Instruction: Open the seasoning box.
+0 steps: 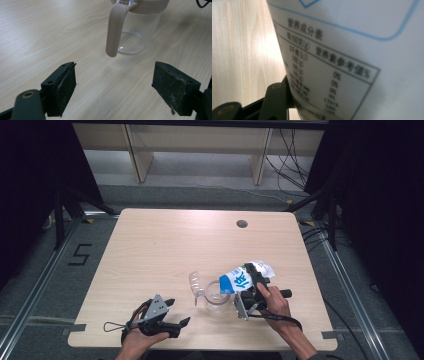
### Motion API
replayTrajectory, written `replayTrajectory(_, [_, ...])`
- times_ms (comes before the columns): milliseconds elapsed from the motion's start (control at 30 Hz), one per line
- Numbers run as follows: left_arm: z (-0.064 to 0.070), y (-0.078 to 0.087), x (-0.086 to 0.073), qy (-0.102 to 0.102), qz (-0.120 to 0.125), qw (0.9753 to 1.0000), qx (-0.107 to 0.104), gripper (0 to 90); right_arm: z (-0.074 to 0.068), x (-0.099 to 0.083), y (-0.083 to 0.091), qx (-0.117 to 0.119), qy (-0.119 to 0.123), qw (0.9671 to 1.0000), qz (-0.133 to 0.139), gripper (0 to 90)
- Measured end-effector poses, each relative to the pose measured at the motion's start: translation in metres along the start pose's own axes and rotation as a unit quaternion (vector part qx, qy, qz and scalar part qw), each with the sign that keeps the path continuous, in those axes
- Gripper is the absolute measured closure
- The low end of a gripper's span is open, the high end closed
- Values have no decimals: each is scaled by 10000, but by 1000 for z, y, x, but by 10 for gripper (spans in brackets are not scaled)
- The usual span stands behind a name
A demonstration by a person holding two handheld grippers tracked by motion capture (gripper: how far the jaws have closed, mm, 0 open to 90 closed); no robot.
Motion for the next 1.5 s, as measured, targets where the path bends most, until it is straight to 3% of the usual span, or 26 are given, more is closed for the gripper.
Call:
replayTrajectory(33, [0, 0, 0, -10, 1, 10000, -1, 186, -5, -1, 1, 20, -330, 9994, -108, 481])
replayTrajectory(67, [0, 0, 0, -10, 1, 10000, -1, 185, -5, -1, 1, 20, -330, 9994, -108, 481])
replayTrajectory(133, [0, 0, 0, -6, -2, 10000, -3, 186, -5, -1, 1, 33, -318, 9994, -107, 483])
replayTrajectory(200, [-1, 0, -1, -65, -100, 9999, 49, 185, -2, 1, 0, -66, 28, 10000, 51, 484])
replayTrajectory(233, [0, 0, 0, 18, -34, 10000, 17, 185, 1, 2, 0, -86, 223, 9997, 83, 484])
replayTrajectory(367, [-2, 1, -1, -101, -118, 9999, 50, 185, -1, 1, 0, -71, 158, 9998, 67, 486])
replayTrajectory(400, [-2, 1, -1, -94, -111, 9999, 52, 186, -1, 1, 0, -71, 203, 9997, 67, 486])
replayTrajectory(433, [0, 0, 0, 13, -25, 10000, 26, 185, -3, 1, 0, -71, 5, 9999, 77, 487])
replayTrajectory(533, [1, 0, 0, 33, 0, 10000, 17, 185, -3, 1, 0, -96, 1, 9999, 83, 488])
replayTrajectory(600, [1, 0, 0, 34, -5, 10000, 18, 185, -3, 1, 1, -121, 34, 9999, 60, 489])
replayTrajectory(633, [1, 0, 0, 35, 4, 10000, 18, 185, -1, 2, 1, -162, 226, 9996, 69, 490])
replayTrajectory(733, [0, 0, 0, 0, -26, 10000, 23, 185, -4, 2, 1, -87, 42, 9999, 69, 493])
replayTrajectory(1000, [0, 0, 0, -27, -20, 10000, 9, 185, -3, 3, 2, -159, 114, 9998, 84, 499])
replayTrajectory(1033, [0, 0, 0, -19, -10, 10000, -6, 185, 0, 4, 2, -184, 350, 9992, 107, 500])
replayTrajectory(1067, [0, 0, 0, -17, -22, 10000, 12, 185, 0, 4, 2, -184, 350, 9992, 107, 500])
replayTrajectory(1100, [1, 0, 0, 13, 1, 10000, 12, 185, -3, 3, 2, -153, 159, 9997, 104, 501])
replayTrajectory(1167, [1, 0, 0, 33, -1, 10000, 16, 185, -4, 3, 1, -175, 154, 9997, 115, 501])
replayTrajectory(1233, [-1, 1, -1, -76, -104, 9999, 50, 185, -3, 3, 1, -190, 138, 9996, 175, 502])
replayTrajectory(1267, [0, 0, 0, 10, -29, 10000, 33, 185, -3, 4, 2, -198, 200, 9996, 100, 503])
replayTrajectory(1500, [0, 0, 0, -30, -20, 10000, 6, 185, -2, 4, 2, -221, 254, 9994, 88, 505])
Point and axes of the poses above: each handheld gripper's, and its own axes: y roughly backward along the jaws, x roughly out of its top, z roughly to its right, the point moved 4 cm from there along -y, roughly forward along the jaws
